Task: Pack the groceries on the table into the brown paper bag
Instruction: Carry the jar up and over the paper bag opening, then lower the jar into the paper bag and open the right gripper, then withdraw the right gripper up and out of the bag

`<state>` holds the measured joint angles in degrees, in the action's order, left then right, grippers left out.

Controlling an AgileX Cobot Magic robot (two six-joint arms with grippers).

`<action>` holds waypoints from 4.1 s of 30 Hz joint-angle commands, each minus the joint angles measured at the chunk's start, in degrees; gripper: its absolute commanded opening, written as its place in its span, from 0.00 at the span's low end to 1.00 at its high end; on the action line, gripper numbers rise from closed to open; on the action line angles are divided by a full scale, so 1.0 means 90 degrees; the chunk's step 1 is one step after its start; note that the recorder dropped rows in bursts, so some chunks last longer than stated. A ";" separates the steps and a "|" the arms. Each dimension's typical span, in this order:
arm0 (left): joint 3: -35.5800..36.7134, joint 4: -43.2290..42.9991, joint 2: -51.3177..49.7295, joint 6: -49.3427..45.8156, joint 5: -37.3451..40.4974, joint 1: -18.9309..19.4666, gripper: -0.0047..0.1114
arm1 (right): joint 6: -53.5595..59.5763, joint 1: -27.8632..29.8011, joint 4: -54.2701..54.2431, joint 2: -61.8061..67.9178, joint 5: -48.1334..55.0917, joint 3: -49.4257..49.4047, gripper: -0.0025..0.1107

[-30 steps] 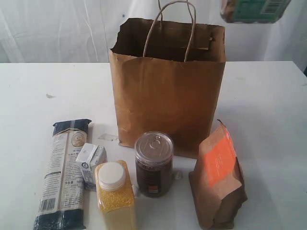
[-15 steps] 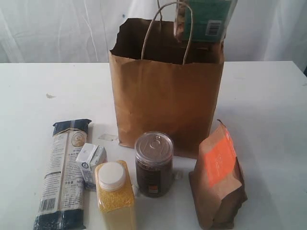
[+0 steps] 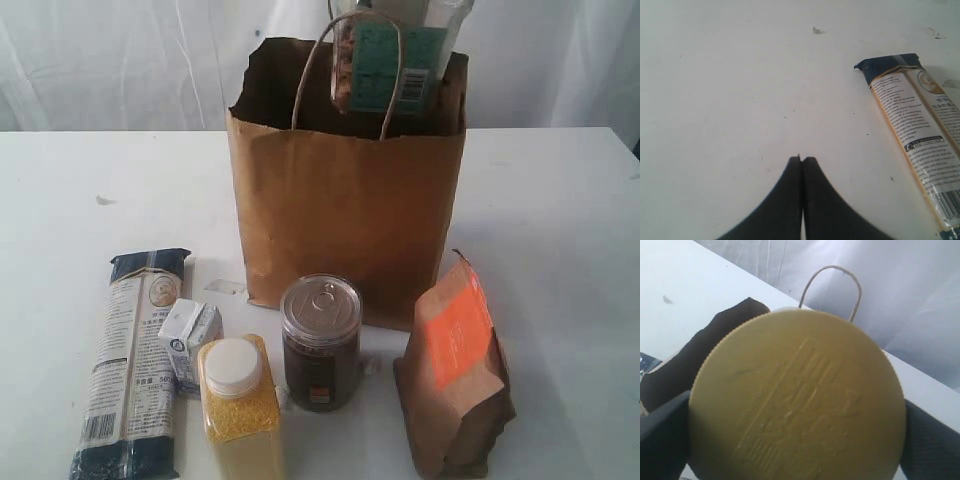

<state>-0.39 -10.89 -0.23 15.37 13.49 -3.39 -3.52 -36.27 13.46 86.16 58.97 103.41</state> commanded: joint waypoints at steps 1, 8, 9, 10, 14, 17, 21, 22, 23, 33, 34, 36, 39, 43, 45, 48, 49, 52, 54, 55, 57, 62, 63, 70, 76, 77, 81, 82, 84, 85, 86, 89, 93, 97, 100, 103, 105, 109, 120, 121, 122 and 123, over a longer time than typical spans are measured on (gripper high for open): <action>0.0044 -0.0024 0.0026 -0.0021 -0.0002 0.0003 0.04 | -0.0081 0.0049 -0.0018 0.0120 0.0144 0.0056 0.02; 0.0044 -0.0024 0.0026 -0.0021 -0.0002 0.0003 0.04 | -0.0081 0.0049 -0.0166 0.0351 0.0183 0.0056 0.02; 0.0044 -0.0024 0.0026 -0.0021 -0.0002 0.0003 0.04 | -0.0081 0.0049 -0.0211 0.0384 0.0229 0.0056 0.02; 0.0044 -0.0024 0.0026 -0.0021 -0.0002 0.0003 0.04 | -0.0081 0.0049 -0.0236 0.0424 0.0275 0.0056 0.02; 0.0044 -0.0024 0.0026 -0.0021 -0.0002 0.0003 0.04 | -0.0081 0.0083 -0.0254 0.0590 0.0315 0.0056 0.02; 0.0044 -0.0024 0.0026 -0.0021 -0.0002 0.0003 0.04 | -0.0081 0.0106 -0.0291 0.0651 0.0406 0.0056 0.02; 0.0044 -0.0024 0.0026 -0.0021 -0.0002 0.0003 0.04 | -0.0081 0.0167 -0.0321 0.0745 0.0678 0.0056 0.02; 0.0044 -0.0024 0.0026 -0.0021 -0.0002 0.0003 0.04 | -0.0081 0.0167 -0.0339 0.0780 0.0725 0.0056 0.02; 0.0044 -0.0024 0.0026 -0.0021 -0.0002 0.0003 0.04 | -0.0081 0.0182 -0.0385 0.0805 0.0789 0.0056 0.02; 0.0044 -0.0024 0.0026 -0.0021 -0.0002 0.0003 0.04 | -0.0081 0.0195 -0.0689 0.1001 0.0845 0.0056 0.02; 0.0044 -0.0024 0.0026 -0.0021 -0.0002 0.0003 0.04 | -0.0081 0.0219 -0.0738 0.1012 0.0850 0.0056 0.02; 0.0044 -0.0024 0.0026 -0.0021 -0.0002 0.0003 0.04 | -0.0067 0.0231 -0.0835 0.1037 0.0861 0.0056 0.02; 0.0044 -0.0024 0.0026 -0.0021 -0.0002 0.0003 0.04 | 0.0081 0.0231 -0.0836 0.1037 0.0861 0.0056 0.04; 0.0044 -0.0024 0.0026 -0.0021 -0.0002 0.0003 0.04 | 0.0081 0.0231 -0.0836 0.1037 0.0904 0.0056 0.25; 0.0044 -0.0024 0.0026 -0.0021 -0.0002 0.0003 0.04 | 0.0081 0.0231 -0.0836 0.1037 0.0904 0.0056 0.45; 0.0044 -0.0024 0.0026 -0.0021 -0.0002 0.0003 0.04 | 0.0081 0.0231 -0.0836 0.1037 0.0904 0.0056 0.67; 0.0044 -0.0024 0.0026 -0.0021 -0.0002 0.0003 0.04 | 0.0081 0.0231 -0.0836 0.1037 0.0889 0.0056 0.70; 0.0044 -0.0024 0.0026 -0.0021 -0.0002 0.0003 0.04 | 0.0095 0.0231 -0.0836 0.1037 0.0861 0.0056 0.70; 0.0044 -0.0024 0.0026 -0.0021 -0.0002 0.0003 0.04 | 0.0141 0.0231 -0.0836 0.1037 0.0834 0.0056 0.70; 0.0044 -0.0024 0.0026 -0.0021 -0.0002 0.0003 0.04 | 0.0190 0.0231 -0.0836 0.1037 0.0834 0.0056 0.71; 0.0044 -0.0024 0.0026 -0.0021 -0.0002 0.0003 0.04 | 0.0236 0.0231 -0.0836 0.1037 0.0847 0.0056 0.75; 0.0044 -0.0024 0.0026 -0.0021 -0.0002 0.0003 0.04 | 0.0247 0.0231 -0.0872 0.1037 0.0861 0.0056 0.86; 0.0044 -0.0024 0.0026 -0.0021 -0.0002 0.0003 0.04 | 0.0247 0.0231 -0.0902 0.1037 0.0861 0.0056 0.87; 0.0044 -0.0024 0.0026 -0.0021 -0.0002 0.0003 0.04 | 0.0247 0.0231 -0.0983 0.1037 0.0848 0.0056 0.87; 0.0044 -0.0024 0.0026 -0.0021 -0.0002 0.0003 0.04 | 0.0247 0.0231 -0.0981 0.1025 0.0836 0.0056 0.87; 0.0044 -0.0024 0.0026 -0.0021 -0.0002 0.0003 0.04 | 0.0247 0.0231 -0.0981 0.1025 0.0836 0.0056 0.87; 0.0044 -0.0024 0.0026 -0.0021 -0.0002 0.0003 0.04 | 0.0247 0.0231 -0.0981 0.0839 0.0767 0.0056 0.87; 0.0044 -0.0024 0.0026 -0.0021 -0.0002 0.0003 0.04 | 0.0247 0.0231 -0.0981 0.0762 0.0756 0.0056 0.87; 0.0044 -0.0024 0.0026 -0.0021 -0.0002 0.0003 0.04 | 0.0247 0.0231 -0.0981 0.0495 0.0808 0.0056 0.87; 0.0044 -0.0024 0.0026 -0.0021 -0.0002 0.0003 0.04 | 0.0247 0.0231 -0.0981 0.0327 0.0862 0.0056 0.87; 0.0044 -0.0024 0.0026 -0.0021 -0.0002 0.0003 0.04 | 0.0247 0.0231 -0.0981 0.0247 0.0907 0.0056 0.87; 0.0044 -0.0024 0.0026 -0.0021 -0.0002 0.0003 0.04 | 0.0247 0.0231 -0.1020 -0.0029 0.1153 0.0030 0.87; 0.0044 -0.0024 0.0026 -0.0021 -0.0002 0.0003 0.04 | 0.0391 0.0231 -0.1150 -0.0261 0.1198 -0.0270 0.87; 0.0044 -0.0024 0.0026 -0.0021 -0.0002 0.0003 0.04 | 0.0442 0.0231 -0.1281 -0.0383 0.1221 -0.0879 0.87; 0.0044 -0.0024 0.0026 -0.0021 -0.0002 0.0003 0.04 | 0.0520 0.0231 -0.1495 -0.0517 0.1120 -0.1219 0.87; 0.0044 -0.0024 0.0026 -0.0021 -0.0002 0.0003 0.04 | 0.0749 0.0231 -0.1495 -0.0817 0.1032 -0.1422 0.87; 0.0044 -0.0024 0.0026 -0.0021 -0.0002 0.0003 0.04 | 0.1264 0.0231 -0.1495 -0.1067 0.1069 -0.1594 0.87; 0.0044 -0.0024 0.0026 -0.0021 -0.0002 0.0003 0.04 | 0.2738 0.0231 -0.1495 -0.1476 0.1126 -0.2201 0.87; 0.0044 -0.0024 0.0026 -0.0021 -0.0002 0.0003 0.04 | 0.3322 0.0231 -0.1549 -0.1647 0.0966 -0.3195 0.85; 0.0044 -0.0024 0.0026 -0.0021 -0.0002 0.0003 0.04 | 0.3220 0.0231 -0.1579 -0.1717 0.0953 -0.3266 0.83; 0.0044 -0.0024 0.0026 -0.0021 -0.0002 0.0003 0.04 | 0.3132 0.0231 -0.1595 -0.1797 0.0935 -0.3326 0.80; 0.0044 -0.0024 0.0026 -0.0021 -0.0002 0.0003 0.04 | 0.2988 0.0231 -0.1613 -0.1891 0.0908 -0.3405 0.76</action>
<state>-0.39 -10.89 -0.23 15.37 13.49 -3.39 25.62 -34.36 -0.31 71.30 68.14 74.34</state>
